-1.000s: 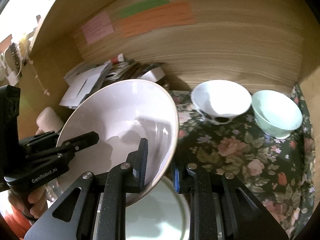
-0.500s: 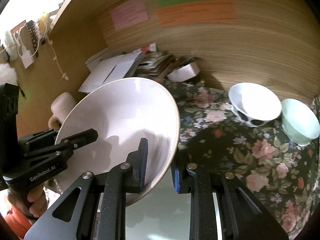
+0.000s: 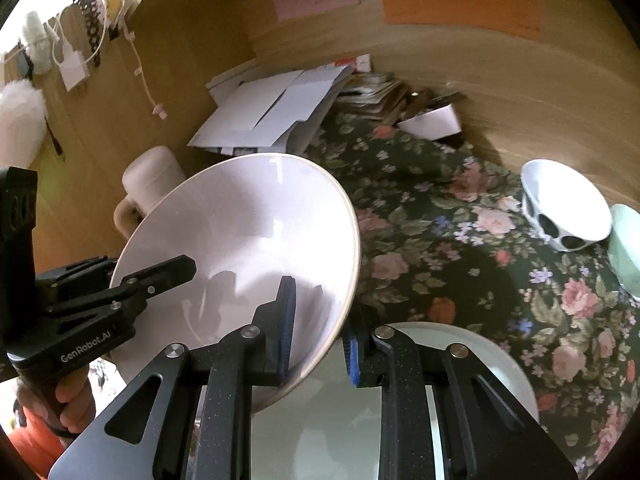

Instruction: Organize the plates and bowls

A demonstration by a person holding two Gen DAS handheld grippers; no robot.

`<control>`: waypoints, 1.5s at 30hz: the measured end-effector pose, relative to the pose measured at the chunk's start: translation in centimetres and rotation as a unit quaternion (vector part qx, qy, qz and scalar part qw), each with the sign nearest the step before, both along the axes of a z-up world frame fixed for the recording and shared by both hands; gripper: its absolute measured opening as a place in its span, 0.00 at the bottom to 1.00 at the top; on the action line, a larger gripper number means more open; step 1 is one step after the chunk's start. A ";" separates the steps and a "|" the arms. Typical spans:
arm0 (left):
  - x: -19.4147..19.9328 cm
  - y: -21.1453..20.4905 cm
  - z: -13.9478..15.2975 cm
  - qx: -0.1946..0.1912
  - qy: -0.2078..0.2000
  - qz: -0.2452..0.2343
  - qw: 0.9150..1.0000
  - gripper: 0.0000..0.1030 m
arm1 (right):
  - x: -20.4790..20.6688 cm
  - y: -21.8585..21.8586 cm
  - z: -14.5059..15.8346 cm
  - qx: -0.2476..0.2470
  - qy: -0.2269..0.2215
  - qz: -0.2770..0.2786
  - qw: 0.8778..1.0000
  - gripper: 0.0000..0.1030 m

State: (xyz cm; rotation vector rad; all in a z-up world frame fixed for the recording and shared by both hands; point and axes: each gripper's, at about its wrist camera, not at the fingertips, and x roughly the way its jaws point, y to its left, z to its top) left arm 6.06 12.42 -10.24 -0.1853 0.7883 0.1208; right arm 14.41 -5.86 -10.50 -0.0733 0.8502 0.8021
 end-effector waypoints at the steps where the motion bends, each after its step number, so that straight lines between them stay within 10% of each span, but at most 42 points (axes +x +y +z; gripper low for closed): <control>1: -0.1 0.2 -0.1 -0.001 0.001 0.002 1.000 0.24 | 0.0 0.3 -0.2 -0.002 0.002 0.003 1.000 0.19; 41: -0.4 5.3 -6.3 -0.042 0.058 0.030 0.997 0.24 | 0.7 6.9 -5.6 -0.087 0.058 0.050 0.993 0.22; 45: -0.6 5.1 -5.9 -0.034 0.053 0.034 0.997 0.38 | 0.5 6.1 -4.8 -0.077 0.050 0.044 0.995 0.27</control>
